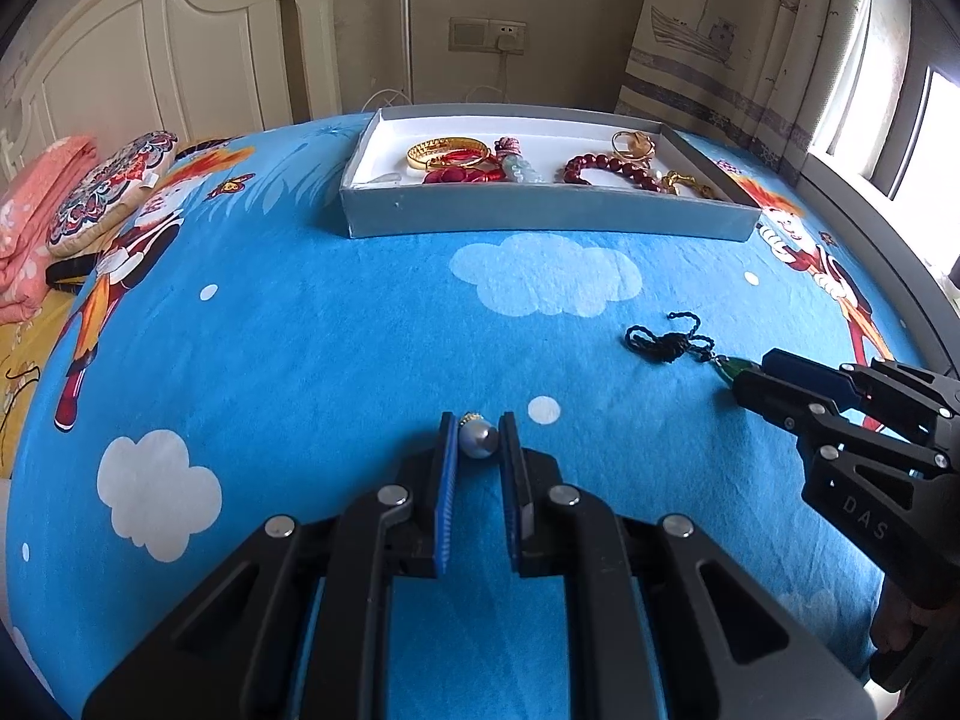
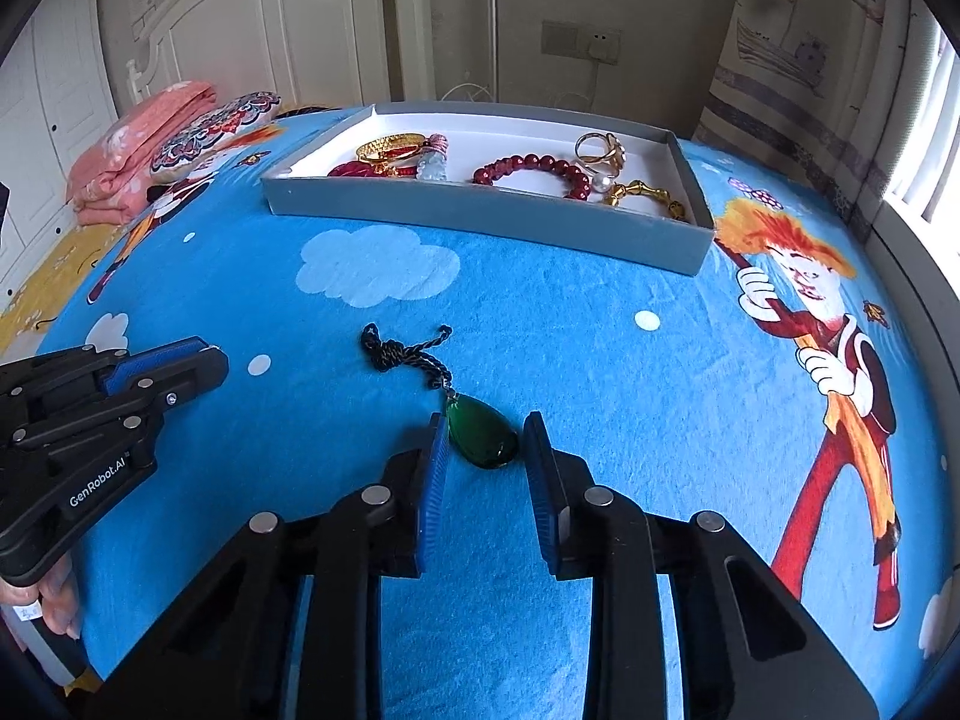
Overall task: Organize jewelry
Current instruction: 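Grasp the green pendant on black cord with the right tool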
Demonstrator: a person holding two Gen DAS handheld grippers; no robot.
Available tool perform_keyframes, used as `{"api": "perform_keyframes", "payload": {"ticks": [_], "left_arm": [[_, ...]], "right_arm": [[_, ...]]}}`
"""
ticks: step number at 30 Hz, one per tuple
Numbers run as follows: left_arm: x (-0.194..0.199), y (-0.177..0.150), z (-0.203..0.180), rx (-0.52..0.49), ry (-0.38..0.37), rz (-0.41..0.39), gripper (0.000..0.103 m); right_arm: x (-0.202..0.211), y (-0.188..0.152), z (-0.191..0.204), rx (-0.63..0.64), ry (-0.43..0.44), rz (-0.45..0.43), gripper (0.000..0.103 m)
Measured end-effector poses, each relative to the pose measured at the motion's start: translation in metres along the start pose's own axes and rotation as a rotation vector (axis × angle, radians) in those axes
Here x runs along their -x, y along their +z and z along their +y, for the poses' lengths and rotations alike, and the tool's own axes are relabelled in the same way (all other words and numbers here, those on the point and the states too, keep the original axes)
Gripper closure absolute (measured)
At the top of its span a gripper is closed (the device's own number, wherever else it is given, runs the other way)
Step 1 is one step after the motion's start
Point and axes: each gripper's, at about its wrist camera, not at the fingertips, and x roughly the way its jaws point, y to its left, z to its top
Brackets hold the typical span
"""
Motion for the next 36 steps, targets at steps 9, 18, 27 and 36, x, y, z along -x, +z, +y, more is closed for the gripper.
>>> {"api": "perform_keyframes", "payload": {"ticks": [9, 18, 27, 36], "left_arm": [[0.001, 0.001, -0.001, 0.019, -0.005, -0.001, 0.09], [0.0, 0.001, -0.002, 0.016, -0.009, 0.001, 0.09], [0.0, 0.001, -0.002, 0.016, -0.011, 0.0, 0.09], [-0.001, 0.002, -0.001, 0.018, -0.013, -0.001, 0.09]], "right_arm": [[0.003, -0.001, -0.005, -0.027, 0.016, -0.007, 0.084], [0.003, -0.002, -0.008, -0.028, -0.006, 0.003, 0.096], [0.003, 0.001, -0.015, -0.086, -0.007, -0.006, 0.07], [-0.007, 0.009, -0.008, -0.057, -0.03, -0.003, 0.07]]}}
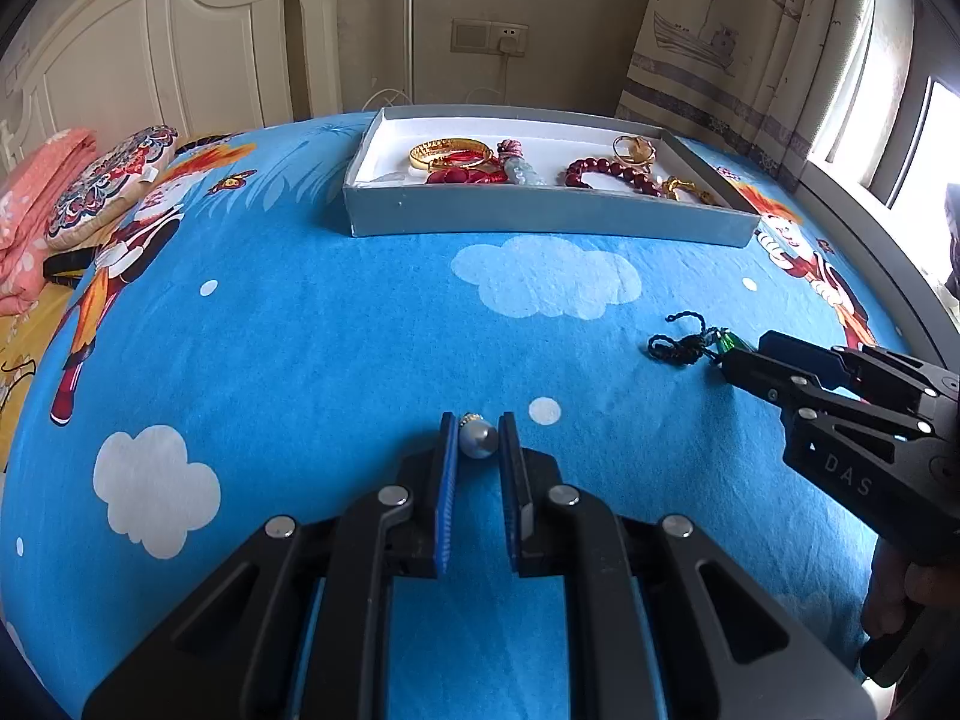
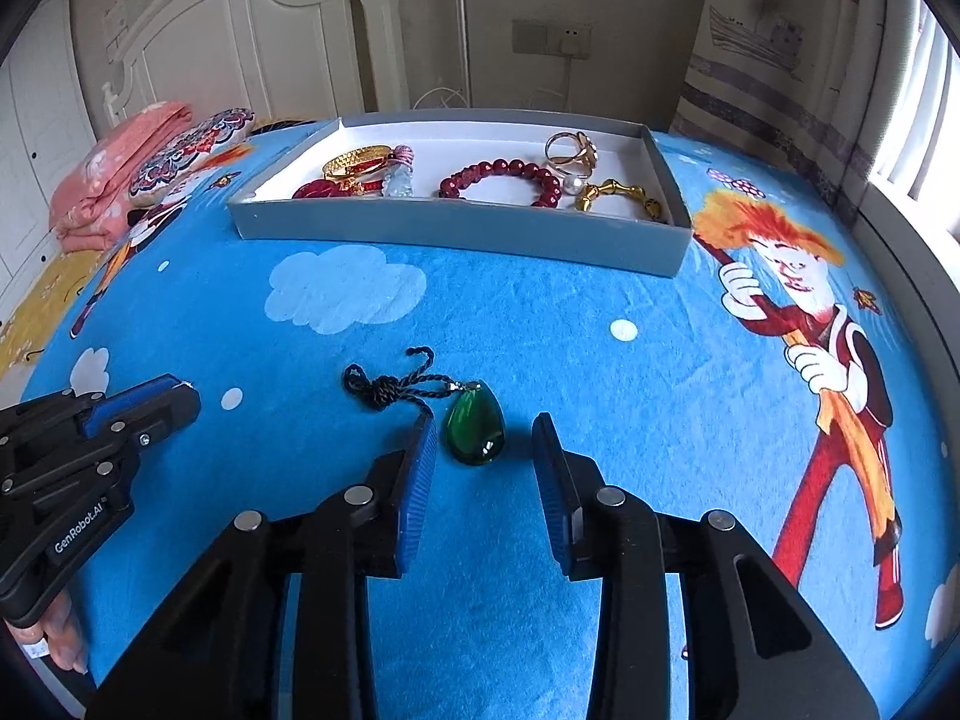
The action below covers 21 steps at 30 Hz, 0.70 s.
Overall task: Organize jewelry
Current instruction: 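Grasp the green pendant on black cord with the right tool, then carry the pearl earring and green pendant into the tray and open both tools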
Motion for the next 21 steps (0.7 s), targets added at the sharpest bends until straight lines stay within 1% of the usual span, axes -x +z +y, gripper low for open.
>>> {"api": "perform_keyframes", "payload": {"ticks": [1, 2, 3, 11, 21], "left_arm": [[0.0, 0.0, 0.001, 0.001, 0.0, 0.0, 0.09], [0.0, 0.0, 0.001, 0.001, 0.0, 0.001, 0.09], [0.0, 0.0, 0.001, 0.001, 0.003, 0.0, 0.09], [0.01, 0.004, -0.005, -0.025, 0.048, -0.035, 0.09], [0.02, 0.012, -0.014, -0.04, 0.037, -0.073, 0.09]], "right_arm": [[-0.001, 0.001, 0.001, 0.006, -0.007, 0.001, 0.07], [-0.001, 0.001, 0.002, 0.011, -0.013, 0.0, 0.075], [-0.001, 0.002, 0.002, 0.012, -0.015, -0.001, 0.082], [0.006, -0.004, -0.006, -0.04, -0.022, -0.013, 0.083], [0.03, 0.002, -0.014, -0.085, -0.034, -0.077, 0.083]]}}
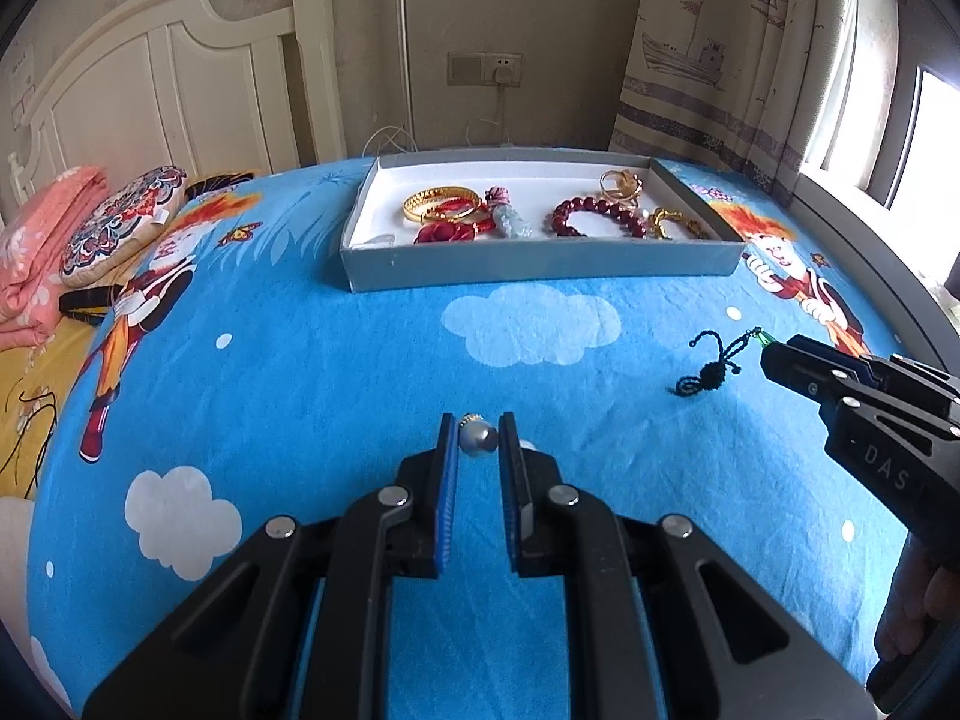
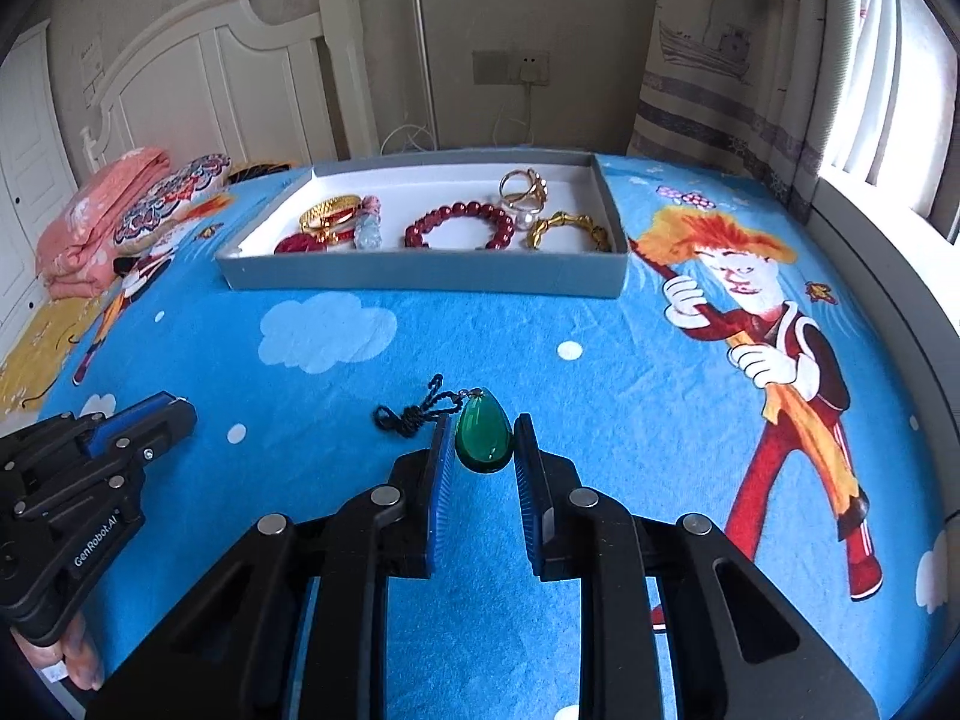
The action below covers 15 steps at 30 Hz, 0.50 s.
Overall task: Organize jewelry
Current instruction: 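Carry the pearl earring and green pendant into the tray and open both tools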
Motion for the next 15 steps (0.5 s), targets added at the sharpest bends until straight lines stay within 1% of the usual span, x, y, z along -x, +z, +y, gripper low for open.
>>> {"api": "perform_keyframes", "payload": {"ticks": [15], "left_arm": [[0.003, 0.031, 0.002, -0.003, -0.013, -0.055, 0.09]], "right_arm": [[0.016, 0.027, 0.001, -0.019, 0.008, -0.066, 0.083]]}}
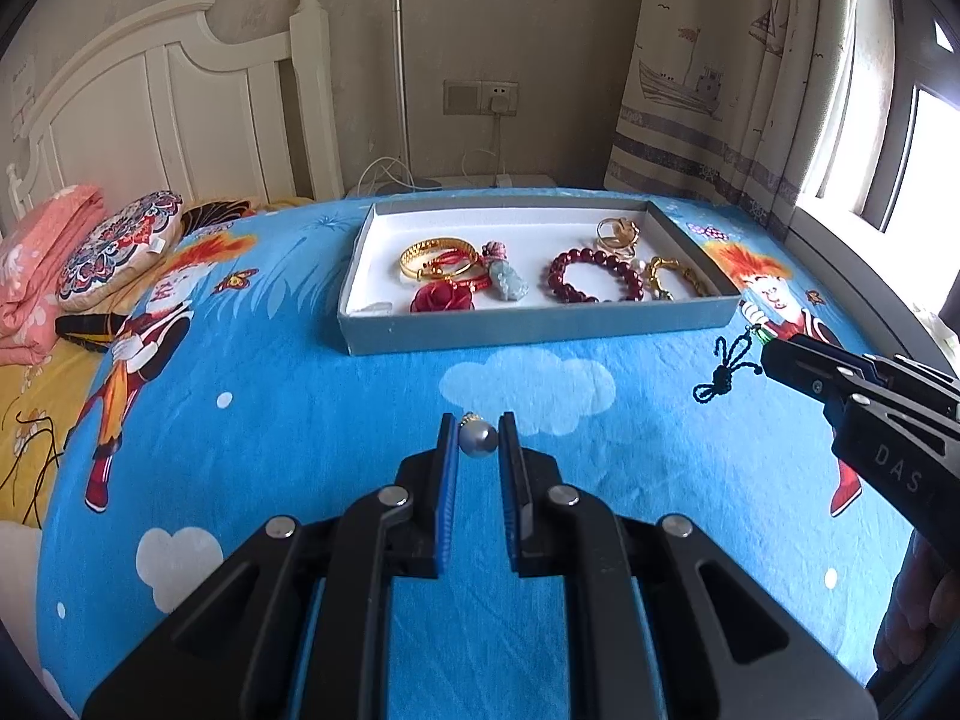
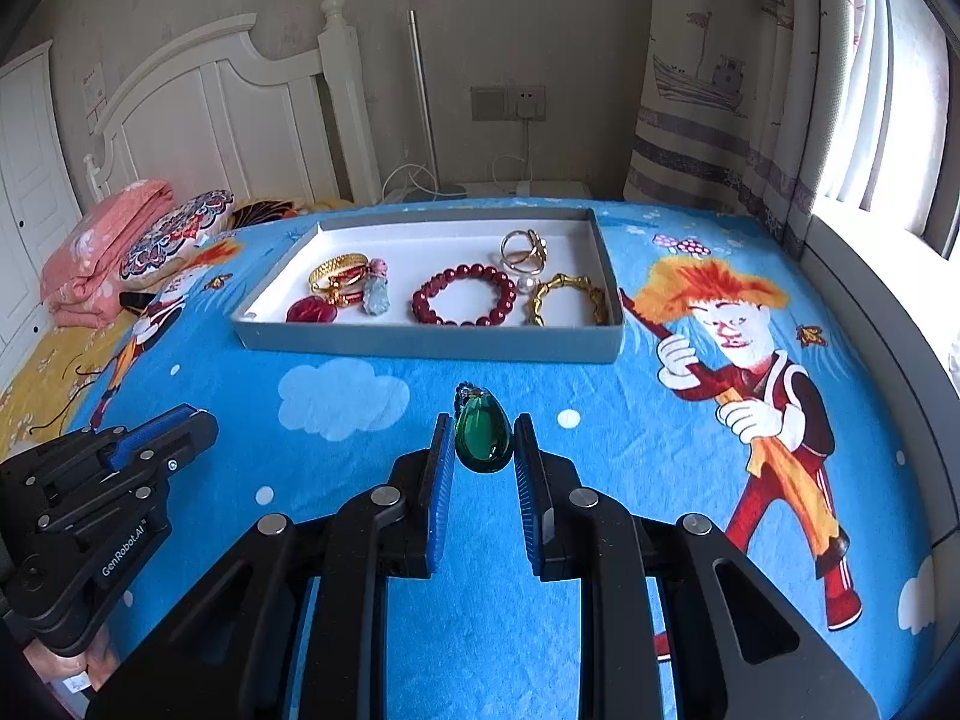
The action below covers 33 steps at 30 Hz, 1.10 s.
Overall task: Organize jewelry
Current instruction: 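Carry the pearl earring and green pendant into the tray and open both tools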
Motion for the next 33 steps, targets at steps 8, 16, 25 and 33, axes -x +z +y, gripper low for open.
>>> {"api": "perform_keyframes", "payload": {"ticks": [8, 16, 25, 33], "left_arm": [[-0.006, 0.028, 0.006, -0.005, 0.005, -0.038, 0.09], [-0.022, 0.06, 0.012, -0.01, 0.01, -0.06, 0.09], [-0.053, 0.091, 0.015, -0.027, 0.024, -0.057, 0.09], [-0.089, 0.108, 0.021, -0.016, 0.033, -0.03, 0.09]], "right_arm": [[-0.002, 0.023, 0.001, 0.003, -0.004, -0.036, 0.083], [-0.011, 0.051, 0.003, 0.006, -0.003, -0.067, 0.083], [-0.036, 0.079, 0.006, 0.006, -0.01, -0.075, 0.083], [-0.071, 0.093, 0.008, -0.001, -0.013, -0.049, 0.083]]}}
